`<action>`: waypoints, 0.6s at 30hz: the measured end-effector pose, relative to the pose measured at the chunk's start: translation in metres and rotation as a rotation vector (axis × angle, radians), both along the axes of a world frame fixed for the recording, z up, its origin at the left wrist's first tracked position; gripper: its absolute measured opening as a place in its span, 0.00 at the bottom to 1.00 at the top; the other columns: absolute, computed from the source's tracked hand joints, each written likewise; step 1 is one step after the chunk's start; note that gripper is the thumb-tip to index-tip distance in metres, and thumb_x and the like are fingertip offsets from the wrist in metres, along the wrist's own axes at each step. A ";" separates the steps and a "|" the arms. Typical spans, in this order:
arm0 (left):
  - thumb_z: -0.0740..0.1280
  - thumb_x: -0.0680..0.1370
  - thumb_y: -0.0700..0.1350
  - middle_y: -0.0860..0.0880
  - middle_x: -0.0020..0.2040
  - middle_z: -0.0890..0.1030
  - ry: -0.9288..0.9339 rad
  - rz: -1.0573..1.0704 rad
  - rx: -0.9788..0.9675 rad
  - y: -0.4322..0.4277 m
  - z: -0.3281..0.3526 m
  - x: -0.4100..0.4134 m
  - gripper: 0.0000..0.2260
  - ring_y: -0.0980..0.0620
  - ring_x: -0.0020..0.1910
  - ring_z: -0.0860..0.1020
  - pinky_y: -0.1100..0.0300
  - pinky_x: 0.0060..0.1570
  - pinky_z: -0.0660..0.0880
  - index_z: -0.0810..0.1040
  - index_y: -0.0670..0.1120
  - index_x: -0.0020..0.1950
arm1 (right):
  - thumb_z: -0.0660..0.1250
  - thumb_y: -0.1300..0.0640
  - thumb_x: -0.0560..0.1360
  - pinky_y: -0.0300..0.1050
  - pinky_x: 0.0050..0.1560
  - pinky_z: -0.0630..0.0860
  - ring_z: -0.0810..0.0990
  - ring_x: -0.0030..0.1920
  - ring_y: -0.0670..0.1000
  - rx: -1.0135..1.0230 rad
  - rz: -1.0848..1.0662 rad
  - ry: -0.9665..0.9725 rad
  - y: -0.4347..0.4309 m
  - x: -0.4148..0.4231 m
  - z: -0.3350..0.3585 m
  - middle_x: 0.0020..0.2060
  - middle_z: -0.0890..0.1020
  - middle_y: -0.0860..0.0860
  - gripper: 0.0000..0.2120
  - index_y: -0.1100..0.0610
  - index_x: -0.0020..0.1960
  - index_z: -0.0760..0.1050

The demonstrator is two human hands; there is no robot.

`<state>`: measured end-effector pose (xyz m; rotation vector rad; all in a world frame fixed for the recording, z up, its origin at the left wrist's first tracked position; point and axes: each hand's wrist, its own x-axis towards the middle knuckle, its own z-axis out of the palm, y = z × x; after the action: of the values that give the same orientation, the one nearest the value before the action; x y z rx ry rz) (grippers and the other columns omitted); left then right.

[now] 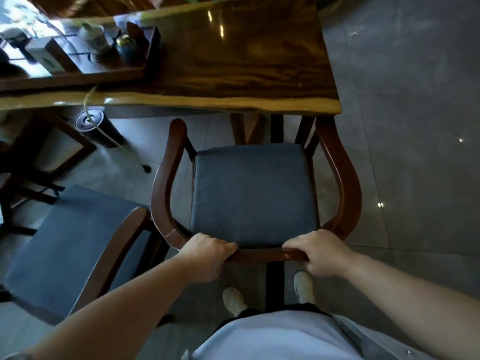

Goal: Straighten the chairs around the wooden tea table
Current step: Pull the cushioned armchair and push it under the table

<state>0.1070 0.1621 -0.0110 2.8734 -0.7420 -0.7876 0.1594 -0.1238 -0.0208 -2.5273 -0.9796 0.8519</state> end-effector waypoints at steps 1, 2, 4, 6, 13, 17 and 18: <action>0.63 0.75 0.48 0.54 0.56 0.81 -0.004 0.003 0.023 0.009 0.002 0.005 0.16 0.48 0.52 0.79 0.55 0.45 0.71 0.72 0.55 0.63 | 0.62 0.52 0.69 0.51 0.54 0.77 0.81 0.55 0.51 0.016 -0.013 -0.012 0.008 0.001 -0.002 0.54 0.84 0.47 0.20 0.47 0.60 0.78; 0.64 0.75 0.49 0.54 0.55 0.81 -0.015 0.006 0.047 0.016 0.004 0.009 0.15 0.49 0.52 0.79 0.56 0.43 0.69 0.72 0.56 0.63 | 0.63 0.52 0.70 0.52 0.52 0.78 0.81 0.53 0.51 0.027 -0.016 -0.022 0.016 0.002 -0.004 0.53 0.84 0.47 0.19 0.47 0.60 0.78; 0.64 0.75 0.50 0.55 0.54 0.81 -0.040 0.027 0.083 0.029 0.009 0.016 0.14 0.50 0.50 0.79 0.58 0.40 0.66 0.73 0.57 0.61 | 0.66 0.53 0.73 0.51 0.51 0.78 0.81 0.51 0.51 0.050 -0.017 -0.035 0.030 0.005 -0.005 0.51 0.84 0.46 0.14 0.47 0.58 0.78; 0.64 0.76 0.49 0.55 0.53 0.81 -0.038 0.058 0.116 0.036 0.011 0.022 0.13 0.50 0.50 0.79 0.58 0.39 0.65 0.73 0.58 0.60 | 0.67 0.52 0.75 0.50 0.50 0.78 0.81 0.50 0.51 0.061 -0.022 -0.035 0.040 0.006 -0.006 0.51 0.84 0.46 0.12 0.46 0.58 0.77; 0.64 0.76 0.48 0.55 0.51 0.81 -0.061 0.139 0.092 0.038 0.006 0.019 0.12 0.50 0.49 0.79 0.58 0.39 0.66 0.74 0.57 0.59 | 0.66 0.49 0.76 0.51 0.54 0.77 0.80 0.54 0.52 0.001 0.102 -0.027 0.044 0.017 -0.003 0.55 0.83 0.46 0.14 0.46 0.62 0.75; 0.65 0.75 0.46 0.56 0.50 0.81 -0.057 0.220 0.049 0.035 0.004 0.015 0.12 0.51 0.49 0.79 0.60 0.40 0.67 0.76 0.57 0.57 | 0.66 0.48 0.76 0.51 0.52 0.77 0.81 0.53 0.54 -0.019 0.208 -0.033 0.045 0.026 -0.003 0.54 0.83 0.48 0.14 0.47 0.61 0.75; 0.65 0.75 0.46 0.56 0.50 0.82 -0.057 0.238 0.038 0.035 0.002 0.013 0.12 0.51 0.49 0.79 0.59 0.41 0.69 0.76 0.57 0.57 | 0.66 0.48 0.76 0.51 0.52 0.77 0.81 0.52 0.54 -0.020 0.228 -0.035 0.044 0.027 -0.002 0.53 0.83 0.49 0.14 0.48 0.61 0.75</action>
<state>0.1203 0.1971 -0.0086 2.9539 -0.3814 -0.6987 0.1865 -0.0796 -0.0225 -2.4874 -1.2951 0.8845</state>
